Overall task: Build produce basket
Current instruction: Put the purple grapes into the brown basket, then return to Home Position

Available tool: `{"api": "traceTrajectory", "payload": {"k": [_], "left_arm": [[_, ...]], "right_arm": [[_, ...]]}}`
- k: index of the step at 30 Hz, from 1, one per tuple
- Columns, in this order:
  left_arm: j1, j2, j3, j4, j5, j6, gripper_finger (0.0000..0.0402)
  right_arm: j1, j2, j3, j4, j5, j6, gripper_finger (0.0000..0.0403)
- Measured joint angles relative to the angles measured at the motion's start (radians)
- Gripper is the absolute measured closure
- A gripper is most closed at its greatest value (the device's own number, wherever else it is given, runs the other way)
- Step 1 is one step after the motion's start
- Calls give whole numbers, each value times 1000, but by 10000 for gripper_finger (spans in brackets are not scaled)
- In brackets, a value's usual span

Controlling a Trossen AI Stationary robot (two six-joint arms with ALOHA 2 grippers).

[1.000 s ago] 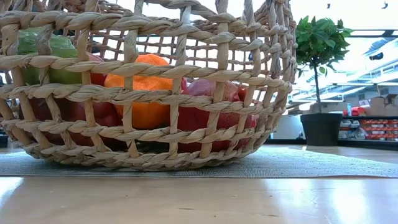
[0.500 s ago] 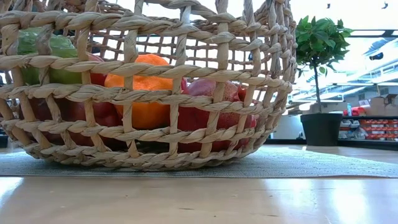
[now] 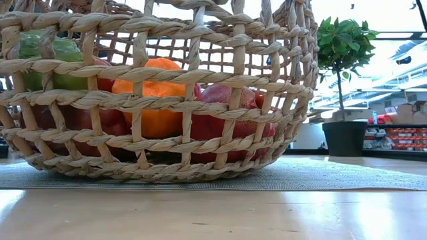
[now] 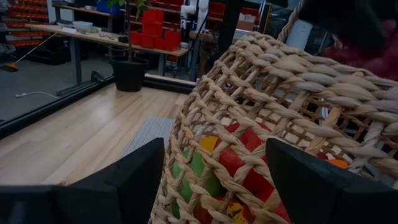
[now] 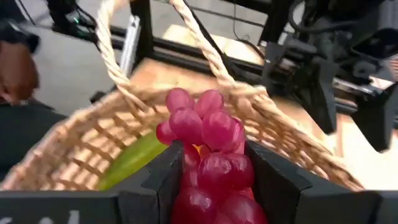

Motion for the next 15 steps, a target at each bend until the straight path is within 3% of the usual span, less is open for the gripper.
{"api": "traceTrajectory", "payload": {"k": [5, 11, 15], "left_arm": [[0, 0, 0, 1, 0, 0, 115], [0, 0, 0, 0, 0, 0, 115], [0, 0, 0, 0, 0, 0, 115]], "right_arm": [[-1, -4, 0, -8, 54, -16, 212], [0, -7, 0, -13, 68, -4, 146], [2, -24, 0, -44, 195, 3, 101]]}}
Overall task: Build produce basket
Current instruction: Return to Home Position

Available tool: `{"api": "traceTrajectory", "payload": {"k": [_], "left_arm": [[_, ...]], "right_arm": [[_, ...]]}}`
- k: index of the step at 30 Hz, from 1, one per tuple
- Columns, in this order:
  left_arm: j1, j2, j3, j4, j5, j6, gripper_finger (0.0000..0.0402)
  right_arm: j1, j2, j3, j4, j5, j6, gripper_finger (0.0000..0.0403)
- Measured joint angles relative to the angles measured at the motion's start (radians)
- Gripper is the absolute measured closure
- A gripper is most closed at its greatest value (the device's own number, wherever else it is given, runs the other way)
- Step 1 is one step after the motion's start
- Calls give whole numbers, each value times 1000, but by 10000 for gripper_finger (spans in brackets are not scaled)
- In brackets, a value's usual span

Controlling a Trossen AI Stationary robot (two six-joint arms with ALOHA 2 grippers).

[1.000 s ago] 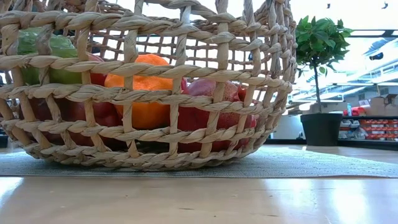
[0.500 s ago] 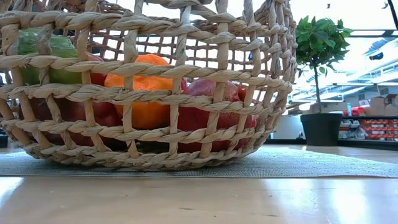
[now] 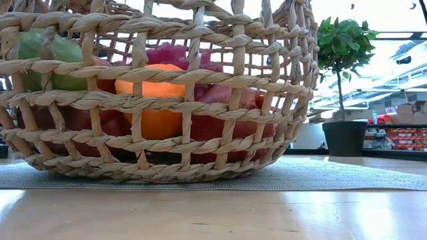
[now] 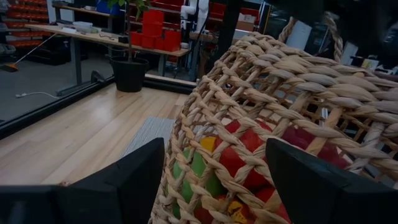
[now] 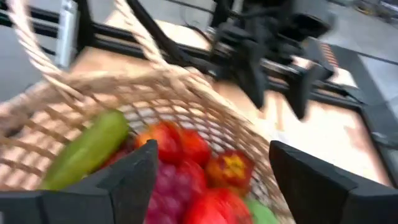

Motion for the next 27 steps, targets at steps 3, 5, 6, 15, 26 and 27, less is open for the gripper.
{"api": "traceTrajectory", "payload": {"k": [3, 5, 6, 15, 26, 27], "left_arm": [[0, 0, 0, -1, 0, 0, 115], [0, 0, 0, 1, 0, 0, 115], [0, 0, 0, 1, 0, 0, 115], [0, 0, 0, 0, 0, 0, 115], [0, 0, 0, 0, 0, 0, 115], [0, 0, 0, 0, 0, 0, 115]], "right_arm": [[7, -31, 0, -30, 52, 0, 79], [13, -67, -1, -43, 53, 0, 71], [16, -91, -1, -50, 53, -2, 70], [18, -310, -97, -46, 81, -44, 77], [-8, -651, -521, 254, -53, -24, 80], [-10, -683, -559, 283, -76, -20, 80]]}}
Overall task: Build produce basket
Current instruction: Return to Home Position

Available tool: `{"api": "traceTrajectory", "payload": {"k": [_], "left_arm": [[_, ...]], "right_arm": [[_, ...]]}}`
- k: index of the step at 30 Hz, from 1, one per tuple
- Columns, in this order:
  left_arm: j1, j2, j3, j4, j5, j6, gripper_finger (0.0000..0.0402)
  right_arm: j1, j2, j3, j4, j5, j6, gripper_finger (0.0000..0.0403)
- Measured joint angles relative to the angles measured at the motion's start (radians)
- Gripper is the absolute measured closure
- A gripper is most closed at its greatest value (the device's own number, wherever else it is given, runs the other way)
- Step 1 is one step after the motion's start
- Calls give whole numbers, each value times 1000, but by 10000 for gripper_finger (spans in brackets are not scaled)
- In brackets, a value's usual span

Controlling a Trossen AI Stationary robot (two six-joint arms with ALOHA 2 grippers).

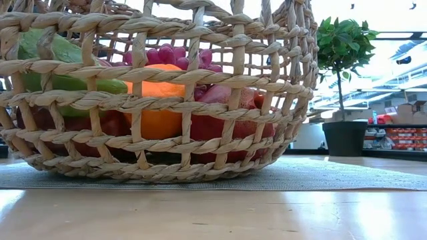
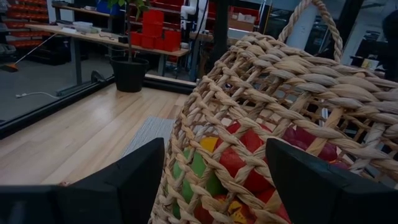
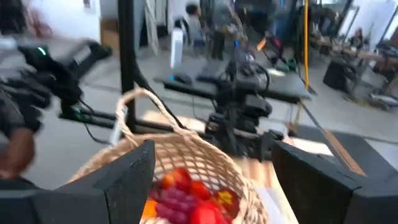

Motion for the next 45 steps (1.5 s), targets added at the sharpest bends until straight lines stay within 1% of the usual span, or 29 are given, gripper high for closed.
{"api": "traceTrajectory", "payload": {"k": [6, 12, 17, 21, 26, 35, 41, 45], "left_arm": [[0, 0, 0, 0, 0, 0, 115], [0, 0, 0, 0, 0, 0, 115], [0, 0, 0, 0, 0, 0, 115], [0, 0, 0, 0, 0, 0, 115], [0, 0, 0, 0, 0, 0, 115], [0, 0, 0, 0, 0, 0, 115], [0, 0, 0, 0, 0, 0, 115], [0, 0, 0, 0, 0, 0, 115]], "right_arm": [[-1, -198, -221, 161, -7, 47, 80], [-1, -358, -405, 261, -2, 110, 80], [-1, -459, -506, 264, 38, 167, 81], [-1, -522, -584, 266, 39, 208, 81], [-1, -594, -710, 353, 37, 263, 85], [-32, -726, -903, 466, 36, 350, 117], [-45, -833, -952, 459, -2, 353, 149], [-45, -899, -987, 449, 13, 360, 173]]}}
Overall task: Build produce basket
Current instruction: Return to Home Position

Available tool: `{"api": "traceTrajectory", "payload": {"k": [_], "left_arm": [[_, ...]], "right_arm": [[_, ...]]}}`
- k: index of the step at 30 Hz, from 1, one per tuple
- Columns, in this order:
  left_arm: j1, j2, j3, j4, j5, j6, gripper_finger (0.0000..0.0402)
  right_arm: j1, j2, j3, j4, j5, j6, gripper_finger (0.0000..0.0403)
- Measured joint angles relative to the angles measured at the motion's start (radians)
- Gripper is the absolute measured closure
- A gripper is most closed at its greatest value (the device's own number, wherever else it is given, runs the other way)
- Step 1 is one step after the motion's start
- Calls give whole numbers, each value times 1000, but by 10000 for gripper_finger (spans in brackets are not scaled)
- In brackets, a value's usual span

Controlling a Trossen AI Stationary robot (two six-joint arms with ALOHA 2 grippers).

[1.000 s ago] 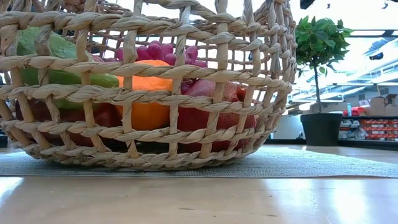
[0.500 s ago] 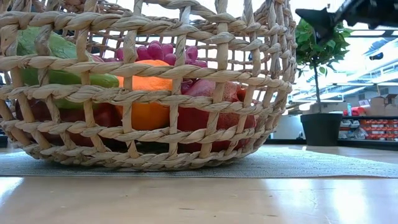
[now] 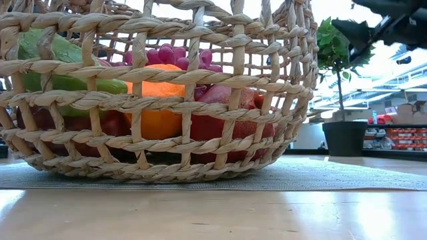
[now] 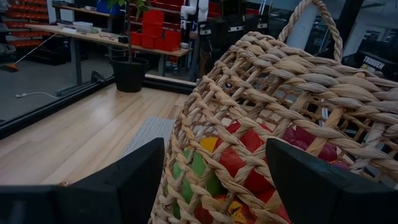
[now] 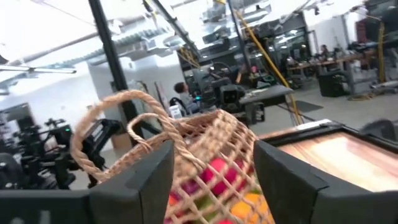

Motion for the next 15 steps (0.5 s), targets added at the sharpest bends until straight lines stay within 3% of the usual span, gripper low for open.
{"api": "traceTrajectory", "payload": {"k": [7, 15], "left_arm": [[0, 0, 0, 0, 0, -1, 115], [0, 0, 0, 0, 0, -1, 115]], "right_arm": [[0, -76, -70, -41, 54, 68, 202], [0, -76, -70, -46, 78, 78, 205]]}}
